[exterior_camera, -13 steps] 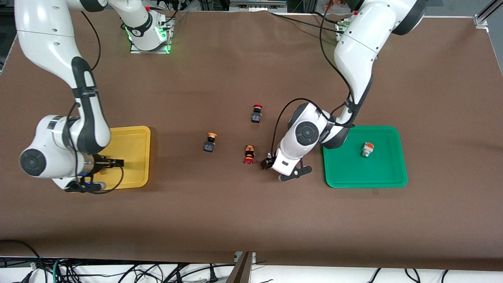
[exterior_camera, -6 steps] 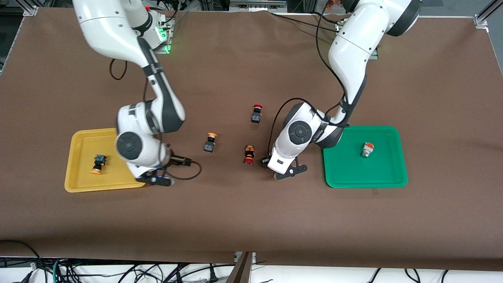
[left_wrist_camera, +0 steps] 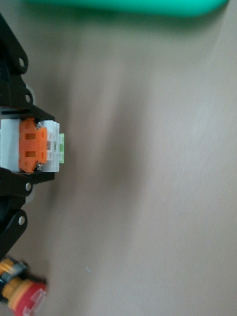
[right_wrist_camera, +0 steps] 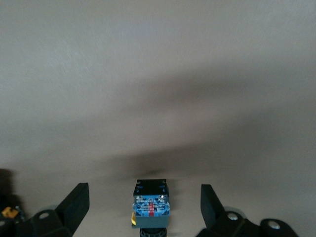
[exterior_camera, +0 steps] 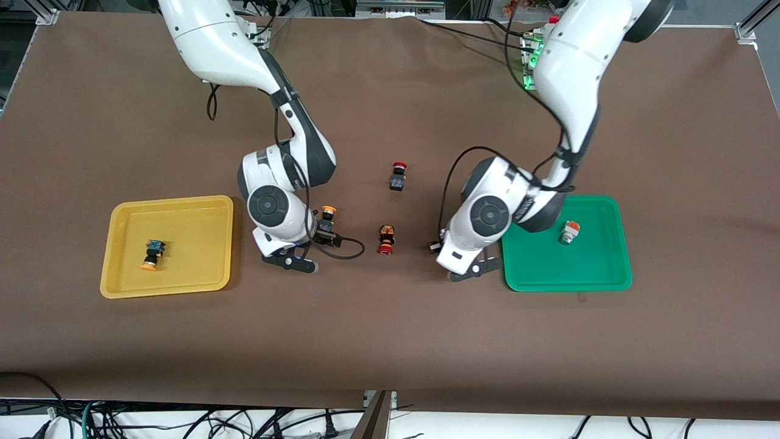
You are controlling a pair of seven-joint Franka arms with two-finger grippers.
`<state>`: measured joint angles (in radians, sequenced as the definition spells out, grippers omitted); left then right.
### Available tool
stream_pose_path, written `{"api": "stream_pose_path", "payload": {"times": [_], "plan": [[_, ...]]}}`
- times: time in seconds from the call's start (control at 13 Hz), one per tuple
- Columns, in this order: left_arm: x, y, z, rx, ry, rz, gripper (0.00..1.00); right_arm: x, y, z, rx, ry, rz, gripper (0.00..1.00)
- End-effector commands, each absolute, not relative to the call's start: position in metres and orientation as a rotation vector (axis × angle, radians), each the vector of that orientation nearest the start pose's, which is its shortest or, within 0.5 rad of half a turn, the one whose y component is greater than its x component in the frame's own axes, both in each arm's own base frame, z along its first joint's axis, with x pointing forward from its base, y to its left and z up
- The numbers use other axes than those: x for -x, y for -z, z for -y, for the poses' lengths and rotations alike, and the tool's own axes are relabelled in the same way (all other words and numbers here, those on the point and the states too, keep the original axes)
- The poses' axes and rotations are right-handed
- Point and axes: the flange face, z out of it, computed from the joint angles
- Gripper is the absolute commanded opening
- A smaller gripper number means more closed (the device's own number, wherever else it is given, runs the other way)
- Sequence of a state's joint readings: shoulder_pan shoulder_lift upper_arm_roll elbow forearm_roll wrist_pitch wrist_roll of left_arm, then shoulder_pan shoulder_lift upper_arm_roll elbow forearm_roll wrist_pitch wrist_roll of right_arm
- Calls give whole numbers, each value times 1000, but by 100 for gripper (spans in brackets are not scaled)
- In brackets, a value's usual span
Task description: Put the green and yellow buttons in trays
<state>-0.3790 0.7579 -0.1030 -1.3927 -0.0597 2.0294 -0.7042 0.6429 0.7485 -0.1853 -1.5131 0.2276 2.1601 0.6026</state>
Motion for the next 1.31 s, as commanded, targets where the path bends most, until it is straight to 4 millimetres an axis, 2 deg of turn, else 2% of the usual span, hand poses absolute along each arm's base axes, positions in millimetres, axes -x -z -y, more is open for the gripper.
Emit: {"api": "stream_pose_path", "payload": {"times": [0.0,0.15,0.23,0.31,0.38,0.46,0.62,0.69,0.77,0.85,1.0,1.08,1.23], "plan": [[-652,-260,239,3101,-416,253,0,-600,-198,-333,3114,-172,-404,100],[-649,-225,171,3077,-510,157,0,-591,-193,-338,3122,-187,-402,98],[-648,-217,146,3071,-526,118,0,-590,-192,-339,3119,-189,-445,78],[-647,-211,127,3078,-555,104,21,-586,-192,-345,3122,-191,-442,44],[-647,-211,121,3084,-564,81,82,-585,-192,-346,3121,-191,-442,16],[-649,-214,116,3095,-567,62,100,-586,-195,-347,3119,-188,-441,0],[-651,-251,115,3098,-573,23,100,-589,-200,-343,3122,-184,-422,0],[-657,-287,119,3108,-532,24,100,-597,-212,-335,3115,-160,-410,0],[-663,-321,118,3104,-543,24,100,-609,-226,-318,3119,-128,-355,0],[-667,-354,114,3097,-568,25,100,-619,-242,-293,3137,-136,-302,0],[-671,-415,114,3086,-586,10,100,-643,-263,-220,3186,-206,-127,0],[-667,-437,114,3075,-614,4,100,-653,-271,-181,3197,-219,-17,0],[-651,-487,106,3066,-598,1,100,-665,-270,-110,3186,-270,153,0]]}}
